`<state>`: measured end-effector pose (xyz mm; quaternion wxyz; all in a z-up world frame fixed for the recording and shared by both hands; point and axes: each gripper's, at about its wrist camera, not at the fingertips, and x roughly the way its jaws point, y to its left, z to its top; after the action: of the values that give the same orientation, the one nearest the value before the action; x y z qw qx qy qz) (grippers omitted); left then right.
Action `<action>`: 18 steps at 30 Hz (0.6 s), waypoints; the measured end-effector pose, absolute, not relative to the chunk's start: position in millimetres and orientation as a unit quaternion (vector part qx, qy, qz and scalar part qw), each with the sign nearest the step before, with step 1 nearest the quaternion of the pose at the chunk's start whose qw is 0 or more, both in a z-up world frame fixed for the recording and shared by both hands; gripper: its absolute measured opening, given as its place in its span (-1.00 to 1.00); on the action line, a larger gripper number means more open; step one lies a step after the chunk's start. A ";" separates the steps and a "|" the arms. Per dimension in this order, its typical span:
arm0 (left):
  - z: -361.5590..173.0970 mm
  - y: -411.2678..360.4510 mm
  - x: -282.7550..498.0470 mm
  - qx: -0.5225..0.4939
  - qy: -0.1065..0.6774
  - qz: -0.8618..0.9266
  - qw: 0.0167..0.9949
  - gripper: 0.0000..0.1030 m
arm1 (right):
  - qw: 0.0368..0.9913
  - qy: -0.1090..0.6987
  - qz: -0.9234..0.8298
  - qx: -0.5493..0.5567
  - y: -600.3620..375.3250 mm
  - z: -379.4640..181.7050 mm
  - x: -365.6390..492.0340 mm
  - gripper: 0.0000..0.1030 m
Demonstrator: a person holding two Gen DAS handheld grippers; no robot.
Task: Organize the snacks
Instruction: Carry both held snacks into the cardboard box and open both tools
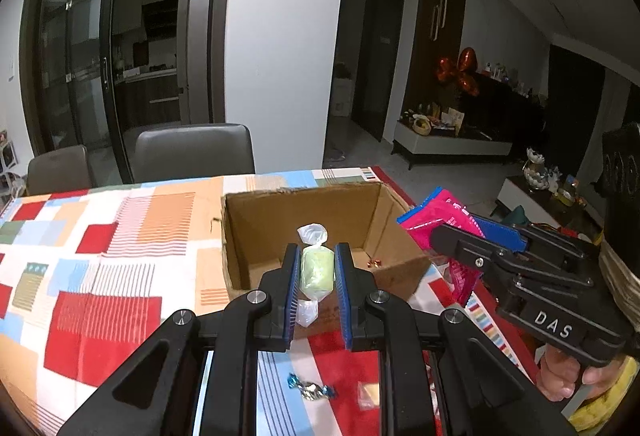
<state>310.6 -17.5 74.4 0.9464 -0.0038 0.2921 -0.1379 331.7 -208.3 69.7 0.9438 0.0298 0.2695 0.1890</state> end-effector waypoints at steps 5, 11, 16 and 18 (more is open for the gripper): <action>72.3 -18.2 333.6 0.000 0.294 -0.136 0.946 -0.65 | 0.943 0.274 0.187 0.027 -210.3 68.6 354.8 -0.38; 68.7 -22.5 356.9 0.004 0.297 -0.133 0.946 -0.65 | 0.943 0.274 0.187 0.028 -212.8 64.1 378.4 -0.38; 63.0 -26.9 375.5 0.008 0.302 -0.129 0.945 -0.64 | 0.941 0.281 0.184 0.032 -215.5 55.1 395.8 -0.38; 61.0 -29.5 380.8 0.011 0.303 -0.124 0.945 -0.61 | 0.941 0.284 0.179 0.033 -216.5 51.5 401.8 -0.36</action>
<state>380.8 -29.5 61.0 0.9449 0.0108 0.3028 -0.1242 401.8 -216.5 51.5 0.9415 0.0330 0.2840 0.1785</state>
